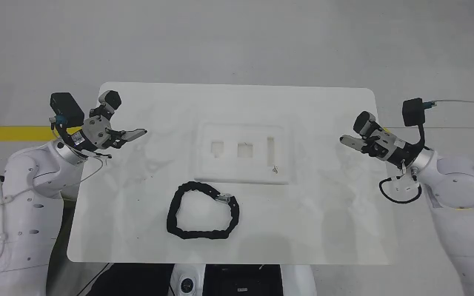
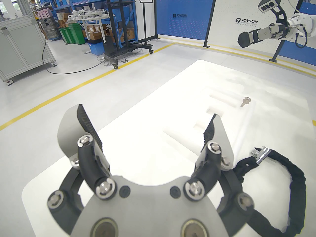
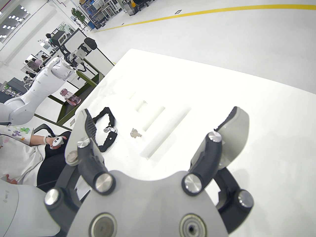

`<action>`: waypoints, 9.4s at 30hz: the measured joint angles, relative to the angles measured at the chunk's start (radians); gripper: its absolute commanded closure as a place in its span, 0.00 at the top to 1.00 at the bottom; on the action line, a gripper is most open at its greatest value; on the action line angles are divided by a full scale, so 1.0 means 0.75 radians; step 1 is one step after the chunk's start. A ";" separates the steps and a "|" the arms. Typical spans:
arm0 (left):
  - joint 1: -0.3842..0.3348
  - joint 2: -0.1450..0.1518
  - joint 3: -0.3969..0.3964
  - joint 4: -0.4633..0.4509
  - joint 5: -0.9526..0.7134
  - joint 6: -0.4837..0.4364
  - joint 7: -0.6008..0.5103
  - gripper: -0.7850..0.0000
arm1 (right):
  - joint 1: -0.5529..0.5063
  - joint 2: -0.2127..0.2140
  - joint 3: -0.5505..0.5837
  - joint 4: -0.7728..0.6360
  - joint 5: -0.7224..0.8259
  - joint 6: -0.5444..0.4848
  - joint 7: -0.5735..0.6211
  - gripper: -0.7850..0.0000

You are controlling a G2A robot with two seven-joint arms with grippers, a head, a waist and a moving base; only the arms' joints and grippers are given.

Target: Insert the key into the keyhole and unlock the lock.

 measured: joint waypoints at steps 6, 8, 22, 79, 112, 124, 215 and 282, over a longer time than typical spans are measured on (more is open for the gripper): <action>0.000 0.000 0.000 0.000 0.000 0.000 0.000 1.00 | 0.000 0.000 0.000 0.000 0.000 0.000 0.000 1.00; 0.000 0.000 0.000 0.000 0.000 0.000 0.000 1.00 | 0.000 0.000 0.000 -0.002 -0.002 0.002 0.002 1.00; 0.000 0.000 0.000 0.000 0.000 0.000 0.000 1.00 | 0.136 0.020 -0.127 -0.206 0.067 0.540 0.560 1.00; 0.000 0.000 0.000 0.000 0.000 0.000 0.000 1.00 | 0.682 -0.136 -0.977 -0.214 -0.339 1.281 0.717 1.00; 0.000 0.000 0.000 0.000 0.000 0.000 0.000 1.00 | 0.856 -0.253 -1.261 -0.134 -0.621 1.537 0.936 0.43; 0.000 0.000 0.000 0.000 0.000 0.000 0.000 1.00 | 0.870 -0.271 -1.270 -0.075 -0.628 1.551 0.922 0.13; -0.149 -0.051 0.571 -0.222 0.319 0.212 -0.283 1.00 | 0.612 -0.392 -0.838 -0.176 -1.042 1.385 1.088 0.00; 0.032 0.049 0.590 -0.546 0.480 0.000 -0.180 1.00 | 0.089 -0.311 -0.207 -0.544 -0.780 1.124 0.925 0.00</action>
